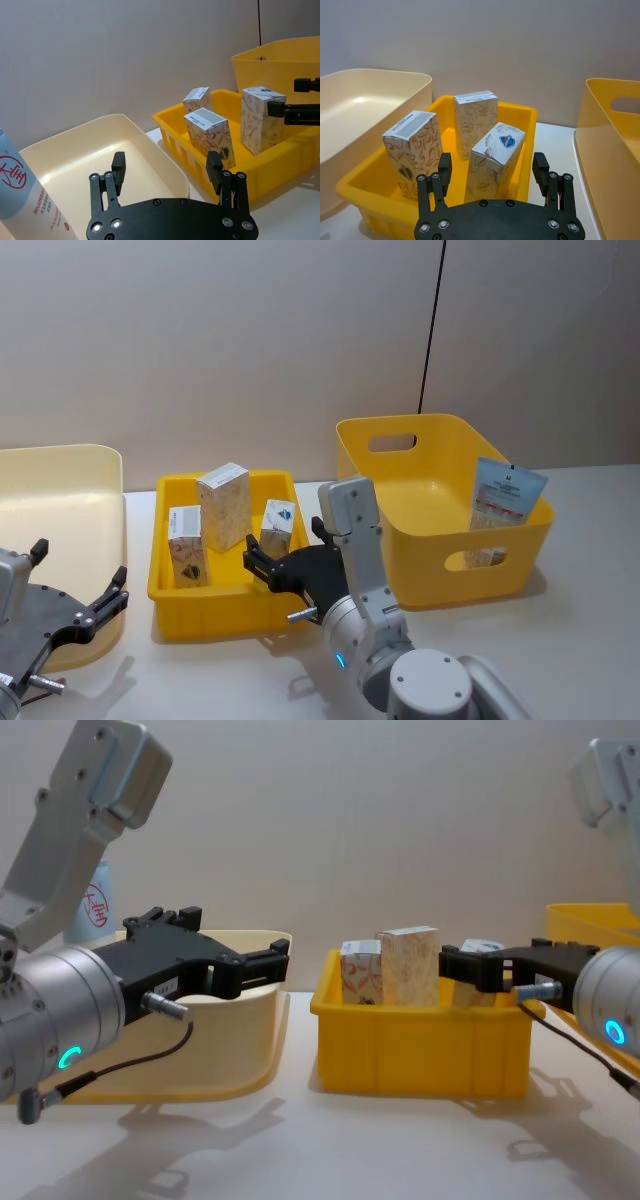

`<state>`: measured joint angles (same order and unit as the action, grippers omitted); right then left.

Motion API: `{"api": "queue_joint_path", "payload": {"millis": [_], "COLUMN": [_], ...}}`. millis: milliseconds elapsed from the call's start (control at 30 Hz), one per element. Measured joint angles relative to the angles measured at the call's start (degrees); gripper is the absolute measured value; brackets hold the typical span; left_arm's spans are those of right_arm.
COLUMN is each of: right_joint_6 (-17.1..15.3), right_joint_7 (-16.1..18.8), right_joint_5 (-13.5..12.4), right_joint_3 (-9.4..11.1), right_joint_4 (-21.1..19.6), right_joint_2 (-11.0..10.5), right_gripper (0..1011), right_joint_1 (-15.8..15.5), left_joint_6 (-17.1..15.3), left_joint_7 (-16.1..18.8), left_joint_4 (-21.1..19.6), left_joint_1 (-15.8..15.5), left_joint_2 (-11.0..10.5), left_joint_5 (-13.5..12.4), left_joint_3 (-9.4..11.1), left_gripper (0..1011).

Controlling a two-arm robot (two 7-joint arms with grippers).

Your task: Bimanual collaborative sorting of washing and personal care products

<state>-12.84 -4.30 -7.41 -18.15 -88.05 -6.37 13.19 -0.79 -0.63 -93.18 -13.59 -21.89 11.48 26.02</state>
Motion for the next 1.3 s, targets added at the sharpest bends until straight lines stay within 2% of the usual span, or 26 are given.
{"api": "queue_joint_path", "payload": {"millis": [200, 533, 1300], "right_joint_6": [-0.81, -1.86, -2.75], "right_joint_7": [-2.28, -4.04, -4.21], "right_joint_5": [1.35, 3.02, 4.44], "right_joint_3": [-0.13, -0.16, 0.6], "right_joint_4": [0.4, 1.49, 5.72], "right_joint_2": [1.51, 2.74, 4.66], "right_gripper": [1001, 1001, 1001], "right_joint_1": [0.07, 1.26, 5.17], "left_joint_6": [0.0, 0.0, -0.01], "left_joint_7": [0.0, 0.0, 0.0], "left_joint_4": [0.0, 0.0, 0.0], "left_joint_1": [0.0, 0.0, 0.0], "left_joint_2": [0.0, 0.0, 0.0], "left_joint_5": [0.0, 0.0, 0.0], "left_joint_3": [0.0, 0.0, 0.0], "left_gripper": [1003, 1003, 1003]}}
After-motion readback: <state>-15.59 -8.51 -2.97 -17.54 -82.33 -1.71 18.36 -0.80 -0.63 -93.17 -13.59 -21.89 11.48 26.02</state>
